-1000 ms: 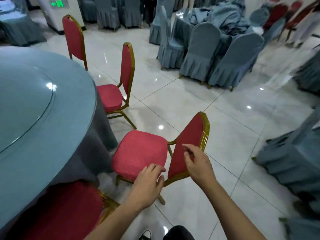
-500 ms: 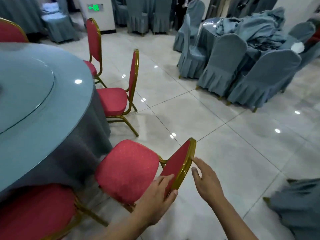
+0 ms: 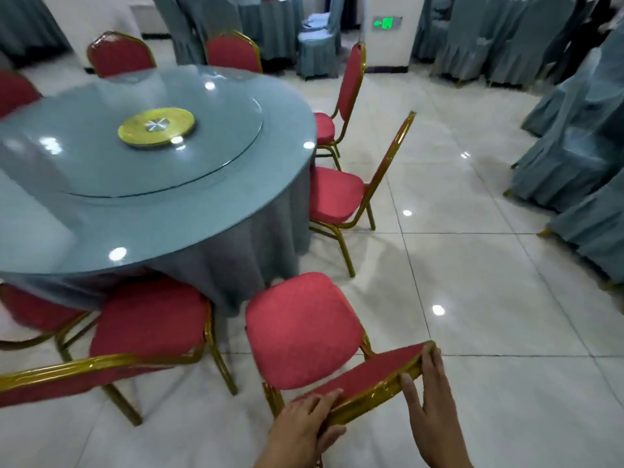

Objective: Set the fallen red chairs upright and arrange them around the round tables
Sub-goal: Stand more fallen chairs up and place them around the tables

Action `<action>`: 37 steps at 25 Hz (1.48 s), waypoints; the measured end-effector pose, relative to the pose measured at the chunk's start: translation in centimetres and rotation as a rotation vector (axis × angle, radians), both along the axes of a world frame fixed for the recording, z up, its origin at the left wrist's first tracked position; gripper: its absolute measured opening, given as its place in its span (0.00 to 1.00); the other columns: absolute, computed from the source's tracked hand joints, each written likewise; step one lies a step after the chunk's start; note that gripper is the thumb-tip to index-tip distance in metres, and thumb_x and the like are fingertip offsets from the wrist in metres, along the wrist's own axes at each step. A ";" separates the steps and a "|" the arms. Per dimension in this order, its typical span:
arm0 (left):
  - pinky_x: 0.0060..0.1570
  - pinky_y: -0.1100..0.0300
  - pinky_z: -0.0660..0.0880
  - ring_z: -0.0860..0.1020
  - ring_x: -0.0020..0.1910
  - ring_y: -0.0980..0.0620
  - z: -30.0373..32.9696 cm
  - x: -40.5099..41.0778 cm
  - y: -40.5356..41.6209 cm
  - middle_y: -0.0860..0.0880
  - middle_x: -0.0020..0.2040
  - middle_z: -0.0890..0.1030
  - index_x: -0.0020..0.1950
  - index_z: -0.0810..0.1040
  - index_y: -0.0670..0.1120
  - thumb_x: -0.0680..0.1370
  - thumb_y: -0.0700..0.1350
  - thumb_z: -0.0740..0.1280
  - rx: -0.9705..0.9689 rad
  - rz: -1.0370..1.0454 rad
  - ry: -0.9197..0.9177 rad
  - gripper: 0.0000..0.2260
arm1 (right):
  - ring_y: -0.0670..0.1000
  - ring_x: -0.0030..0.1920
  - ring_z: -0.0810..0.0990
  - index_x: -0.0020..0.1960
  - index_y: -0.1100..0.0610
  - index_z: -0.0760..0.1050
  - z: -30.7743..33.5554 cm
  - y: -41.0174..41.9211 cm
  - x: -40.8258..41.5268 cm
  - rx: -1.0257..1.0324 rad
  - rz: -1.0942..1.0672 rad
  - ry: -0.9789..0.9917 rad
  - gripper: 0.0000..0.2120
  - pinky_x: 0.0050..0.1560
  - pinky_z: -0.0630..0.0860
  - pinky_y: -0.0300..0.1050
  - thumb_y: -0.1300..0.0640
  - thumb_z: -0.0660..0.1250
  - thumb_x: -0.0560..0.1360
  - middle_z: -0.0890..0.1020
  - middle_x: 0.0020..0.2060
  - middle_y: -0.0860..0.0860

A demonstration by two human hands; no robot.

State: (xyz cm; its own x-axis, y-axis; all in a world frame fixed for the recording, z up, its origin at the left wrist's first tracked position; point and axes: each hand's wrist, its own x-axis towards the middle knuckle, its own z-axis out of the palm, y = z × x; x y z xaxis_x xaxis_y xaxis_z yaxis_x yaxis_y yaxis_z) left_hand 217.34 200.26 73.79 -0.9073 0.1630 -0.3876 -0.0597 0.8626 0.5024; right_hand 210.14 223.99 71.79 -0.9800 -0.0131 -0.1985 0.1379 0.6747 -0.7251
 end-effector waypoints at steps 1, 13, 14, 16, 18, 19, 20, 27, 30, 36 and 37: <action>0.67 0.62 0.66 0.69 0.69 0.55 -0.2 -0.5 -0.1 0.57 0.73 0.67 0.79 0.51 0.65 0.75 0.74 0.43 0.007 -0.014 -0.004 0.33 | 0.42 0.80 0.45 0.79 0.35 0.41 -0.3 -0.2 -0.6 -0.026 -0.001 0.005 0.39 0.79 0.51 0.58 0.22 0.46 0.72 0.42 0.80 0.39; 0.60 0.60 0.72 0.73 0.63 0.57 -1.3 -10.4 -3.4 0.61 0.68 0.69 0.76 0.51 0.69 0.75 0.73 0.43 0.038 0.249 0.137 0.29 | 0.42 0.80 0.41 0.80 0.39 0.36 1.3 -3.8 -15.9 0.090 0.279 -0.131 0.39 0.79 0.52 0.55 0.27 0.49 0.76 0.36 0.79 0.37; 0.57 0.60 0.72 0.73 0.61 0.58 -1.2 -11.1 -3.9 0.62 0.67 0.70 0.76 0.49 0.71 0.75 0.73 0.42 0.013 0.278 0.156 0.28 | 0.43 0.80 0.42 0.80 0.40 0.36 1.2 -4.5 -17.3 0.099 0.313 -0.136 0.40 0.79 0.52 0.55 0.27 0.49 0.76 0.36 0.79 0.38; 0.54 0.61 0.69 0.73 0.55 0.58 -1.3 -12.7 -5.2 0.62 0.61 0.72 0.73 0.43 0.76 0.77 0.73 0.41 -0.039 0.328 0.210 0.24 | 0.45 0.80 0.42 0.81 0.41 0.37 1.3 -6.1 -20.4 0.121 0.376 -0.147 0.41 0.79 0.52 0.55 0.27 0.49 0.76 0.37 0.80 0.40; 0.54 0.60 0.67 0.71 0.53 0.58 -1.6 -14.3 -6.2 0.63 0.57 0.71 0.72 0.40 0.77 0.77 0.74 0.38 -0.103 0.407 0.246 0.23 | 0.47 0.81 0.43 0.81 0.42 0.39 1.4 -7.7 -23.4 0.143 0.439 -0.157 0.42 0.78 0.52 0.56 0.26 0.48 0.75 0.38 0.80 0.42; 0.56 0.58 0.67 0.72 0.54 0.57 -1.6 -15.1 -6.6 0.62 0.57 0.71 0.74 0.41 0.76 0.77 0.74 0.37 -0.154 0.465 0.251 0.24 | 0.48 0.81 0.43 0.81 0.43 0.39 1.3 -8.5 -24.8 0.139 0.464 -0.150 0.42 0.78 0.52 0.57 0.26 0.48 0.75 0.39 0.81 0.43; 0.57 0.56 0.67 0.72 0.55 0.55 -1.5 -15.9 -7.0 0.61 0.59 0.71 0.75 0.42 0.74 0.77 0.73 0.35 -0.203 0.530 0.254 0.26 | 0.49 0.81 0.44 0.82 0.43 0.40 1.2 -9.5 -26.1 0.135 0.487 -0.140 0.42 0.78 0.52 0.57 0.26 0.48 0.74 0.40 0.81 0.44; 0.74 0.36 0.55 0.62 0.74 0.46 -1.0 -22.9 -7.9 0.51 0.74 0.63 0.76 0.40 0.73 0.77 0.72 0.40 -0.130 0.807 0.062 0.27 | 0.52 0.81 0.43 0.82 0.49 0.43 1.4 -14.2 -35.4 0.137 0.590 -0.116 0.42 0.79 0.49 0.56 0.29 0.50 0.77 0.43 0.82 0.51; 0.73 0.35 0.56 0.60 0.75 0.45 -1.3 -25.1 -8.4 0.50 0.75 0.63 0.76 0.39 0.73 0.79 0.70 0.42 -0.154 0.856 0.057 0.26 | 0.53 0.81 0.44 0.83 0.52 0.46 1.3 -14.8 -38.5 0.167 0.638 -0.088 0.40 0.80 0.48 0.55 0.33 0.54 0.79 0.47 0.82 0.54; 0.74 0.39 0.58 0.55 0.78 0.38 -2.6 -26.2 -10.5 0.43 0.79 0.60 0.78 0.39 0.69 0.75 0.74 0.35 -0.201 0.998 0.086 0.32 | 0.55 0.81 0.48 0.82 0.49 0.44 1.6 -16.4 -40.9 0.184 0.817 -0.075 0.38 0.77 0.53 0.54 0.37 0.57 0.81 0.46 0.82 0.52; 0.75 0.40 0.57 0.55 0.78 0.38 -3.0 -26.2 -10.4 0.43 0.80 0.59 0.78 0.38 0.67 0.74 0.74 0.32 -0.236 1.001 0.068 0.33 | 0.55 0.81 0.49 0.82 0.49 0.44 1.8 -16.4 -41.2 0.180 0.835 -0.080 0.38 0.77 0.53 0.54 0.37 0.57 0.81 0.46 0.82 0.52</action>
State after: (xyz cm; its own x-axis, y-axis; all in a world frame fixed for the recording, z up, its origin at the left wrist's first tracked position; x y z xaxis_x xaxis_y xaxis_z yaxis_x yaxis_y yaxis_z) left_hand 191.14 189.82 70.82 -0.6069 -0.7530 -0.2544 -0.7828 0.5108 0.3555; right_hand 168.95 207.57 73.54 -0.6465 -0.6856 -0.3347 -0.4090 0.6818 -0.6065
